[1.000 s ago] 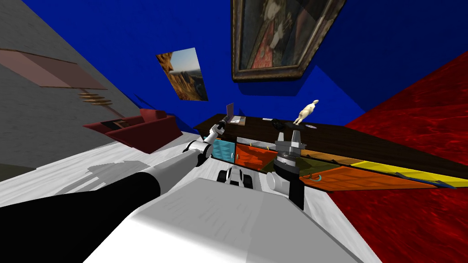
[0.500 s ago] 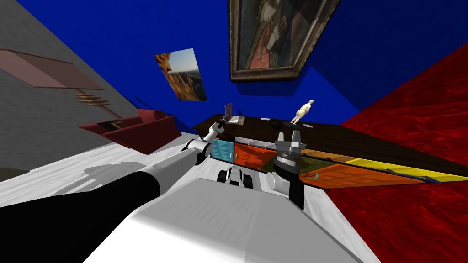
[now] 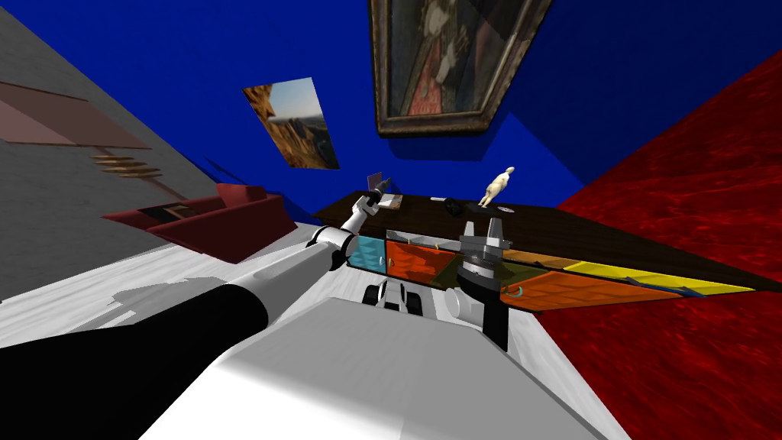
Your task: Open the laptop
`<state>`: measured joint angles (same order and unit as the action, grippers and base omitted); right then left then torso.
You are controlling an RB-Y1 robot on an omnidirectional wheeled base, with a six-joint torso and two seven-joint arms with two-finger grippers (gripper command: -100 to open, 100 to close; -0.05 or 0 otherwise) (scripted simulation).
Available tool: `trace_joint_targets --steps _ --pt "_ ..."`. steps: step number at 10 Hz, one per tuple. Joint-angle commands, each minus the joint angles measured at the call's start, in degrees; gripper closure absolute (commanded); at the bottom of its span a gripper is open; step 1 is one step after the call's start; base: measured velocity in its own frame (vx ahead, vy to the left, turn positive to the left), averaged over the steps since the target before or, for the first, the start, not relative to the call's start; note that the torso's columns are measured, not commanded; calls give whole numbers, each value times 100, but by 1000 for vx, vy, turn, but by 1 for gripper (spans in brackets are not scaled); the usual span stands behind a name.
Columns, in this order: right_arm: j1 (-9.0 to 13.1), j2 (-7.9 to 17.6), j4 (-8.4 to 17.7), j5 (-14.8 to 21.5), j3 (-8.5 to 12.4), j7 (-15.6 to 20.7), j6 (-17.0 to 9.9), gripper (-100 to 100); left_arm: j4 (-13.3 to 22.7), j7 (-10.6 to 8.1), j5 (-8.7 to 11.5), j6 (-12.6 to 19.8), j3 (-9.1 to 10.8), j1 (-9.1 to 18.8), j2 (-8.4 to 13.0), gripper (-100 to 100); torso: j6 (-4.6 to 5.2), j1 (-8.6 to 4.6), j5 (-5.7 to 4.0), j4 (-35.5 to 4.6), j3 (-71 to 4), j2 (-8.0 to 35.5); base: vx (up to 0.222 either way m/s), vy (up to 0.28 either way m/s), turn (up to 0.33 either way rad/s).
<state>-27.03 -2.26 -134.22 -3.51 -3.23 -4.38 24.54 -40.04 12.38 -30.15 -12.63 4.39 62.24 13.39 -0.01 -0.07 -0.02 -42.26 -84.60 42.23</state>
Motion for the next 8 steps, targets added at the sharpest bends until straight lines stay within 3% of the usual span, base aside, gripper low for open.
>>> trace_joint_targets --steps 1,3,8 --pt "0 0 0 0 0 0 0 0 -254 -63 -38 227 -47 226 -149 -100 1 3 1 -4 7 10 28 -115 -104" --pt "1 0 0 0 0 0 0 0 -254 -63 -38 227 -47 226 -149 -100 -3 16 5 -4 10 15 8 -55 -9" --pt "1 0 0 0 0 0 0 0 -341 -174 -76 634 -100 596 -273 -100 1 1 0 -3 6 8 -20 -32 -44"
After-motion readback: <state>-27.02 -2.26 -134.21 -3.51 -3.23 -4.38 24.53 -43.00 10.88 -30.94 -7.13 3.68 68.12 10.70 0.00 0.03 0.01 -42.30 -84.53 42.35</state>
